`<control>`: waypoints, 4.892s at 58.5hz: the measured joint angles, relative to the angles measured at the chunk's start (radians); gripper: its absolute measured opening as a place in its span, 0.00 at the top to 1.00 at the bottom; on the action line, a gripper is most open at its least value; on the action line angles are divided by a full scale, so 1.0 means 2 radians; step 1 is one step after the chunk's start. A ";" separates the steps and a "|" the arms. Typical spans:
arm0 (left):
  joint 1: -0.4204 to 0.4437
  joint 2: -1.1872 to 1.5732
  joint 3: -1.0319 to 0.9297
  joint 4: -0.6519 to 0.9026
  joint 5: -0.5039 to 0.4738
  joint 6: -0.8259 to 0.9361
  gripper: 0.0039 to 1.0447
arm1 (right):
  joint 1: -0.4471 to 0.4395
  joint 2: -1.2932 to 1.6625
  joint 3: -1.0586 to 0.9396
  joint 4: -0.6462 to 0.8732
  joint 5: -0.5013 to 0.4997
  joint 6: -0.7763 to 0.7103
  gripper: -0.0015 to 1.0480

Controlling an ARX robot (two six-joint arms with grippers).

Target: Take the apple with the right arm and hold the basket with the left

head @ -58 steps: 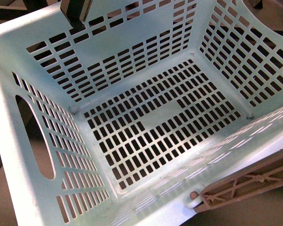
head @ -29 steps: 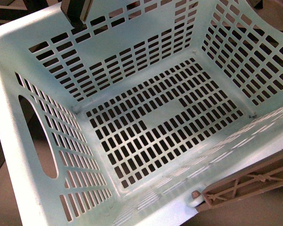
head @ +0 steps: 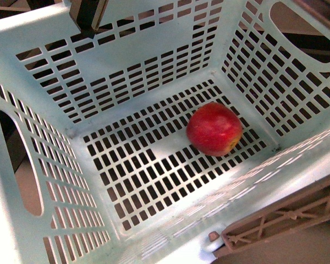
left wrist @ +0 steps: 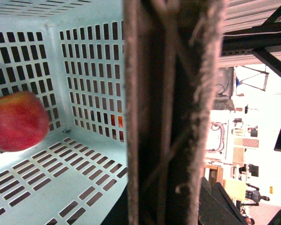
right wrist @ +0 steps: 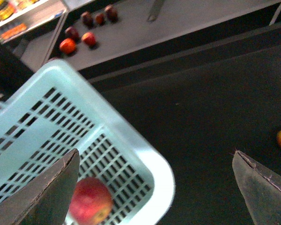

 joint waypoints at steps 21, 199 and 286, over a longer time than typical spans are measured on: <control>0.000 0.000 0.000 0.000 0.005 -0.002 0.94 | -0.039 -0.058 -0.113 0.206 -0.037 -0.171 0.50; 0.171 0.108 -0.032 0.085 -0.191 -0.203 0.94 | -0.040 -0.373 -0.213 0.000 -0.038 -0.194 0.09; 0.144 -0.125 -0.266 0.287 -0.271 0.100 0.33 | -0.040 -0.373 -0.213 0.000 -0.038 -0.194 0.09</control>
